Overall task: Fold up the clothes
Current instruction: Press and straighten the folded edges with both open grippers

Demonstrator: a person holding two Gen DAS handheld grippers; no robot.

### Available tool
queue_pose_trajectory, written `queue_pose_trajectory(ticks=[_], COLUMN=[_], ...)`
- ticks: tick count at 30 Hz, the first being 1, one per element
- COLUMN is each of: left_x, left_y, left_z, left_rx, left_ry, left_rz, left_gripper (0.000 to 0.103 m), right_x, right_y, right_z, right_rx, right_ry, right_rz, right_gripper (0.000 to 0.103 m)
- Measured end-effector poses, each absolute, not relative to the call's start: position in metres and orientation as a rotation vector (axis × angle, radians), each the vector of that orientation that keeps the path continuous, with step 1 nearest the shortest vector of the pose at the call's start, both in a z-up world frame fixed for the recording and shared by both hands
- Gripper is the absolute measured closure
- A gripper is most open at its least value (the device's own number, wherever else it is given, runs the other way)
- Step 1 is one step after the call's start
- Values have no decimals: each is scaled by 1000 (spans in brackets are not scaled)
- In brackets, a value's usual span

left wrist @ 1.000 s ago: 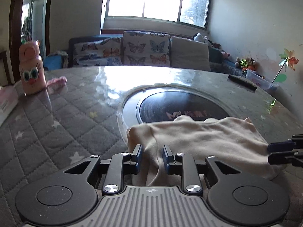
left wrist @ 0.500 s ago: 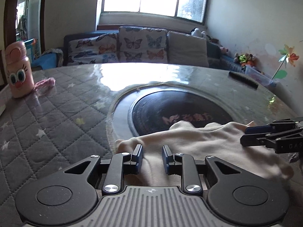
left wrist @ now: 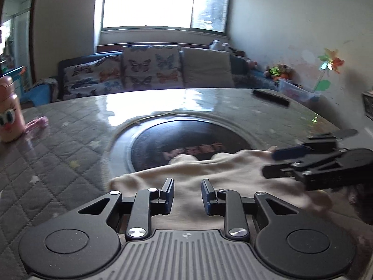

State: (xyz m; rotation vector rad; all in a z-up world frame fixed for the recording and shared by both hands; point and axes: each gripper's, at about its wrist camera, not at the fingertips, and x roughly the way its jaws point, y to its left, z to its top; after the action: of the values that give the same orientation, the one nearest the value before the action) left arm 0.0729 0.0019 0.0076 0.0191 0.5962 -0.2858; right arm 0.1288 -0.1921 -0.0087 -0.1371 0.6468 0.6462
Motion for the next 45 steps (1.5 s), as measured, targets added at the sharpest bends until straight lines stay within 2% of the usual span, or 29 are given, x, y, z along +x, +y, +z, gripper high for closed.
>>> queue_pose_trajectory(ticks=[8, 15, 26, 33, 36, 45], left_x=[67, 52, 34, 27, 33, 46], left_y=[-37, -41, -19, 6, 16, 46], left_z=[-2, -9, -13, -4, 2, -8], left_rx=[118, 171, 131, 37, 3, -90], left_ry=[607, 617, 641, 631, 609, 635], left_rz=[-408, -434, -395, -349, -312, -236], left_gripper=[75, 75, 74, 71, 66, 67], right_x=[132, 114, 71, 58, 67, 113], right_y=[-193, -190, -174, -170, -171, -179], right_z=[-7, -11, -15, -12, -5, -13], right_rx=[-140, -171, -304, -337, -288, -166], right_ry=[661, 661, 615, 610, 603, 657], right_rz=[648, 688, 743, 796, 794, 703], right_gripper=[53, 52, 46, 45, 43, 43])
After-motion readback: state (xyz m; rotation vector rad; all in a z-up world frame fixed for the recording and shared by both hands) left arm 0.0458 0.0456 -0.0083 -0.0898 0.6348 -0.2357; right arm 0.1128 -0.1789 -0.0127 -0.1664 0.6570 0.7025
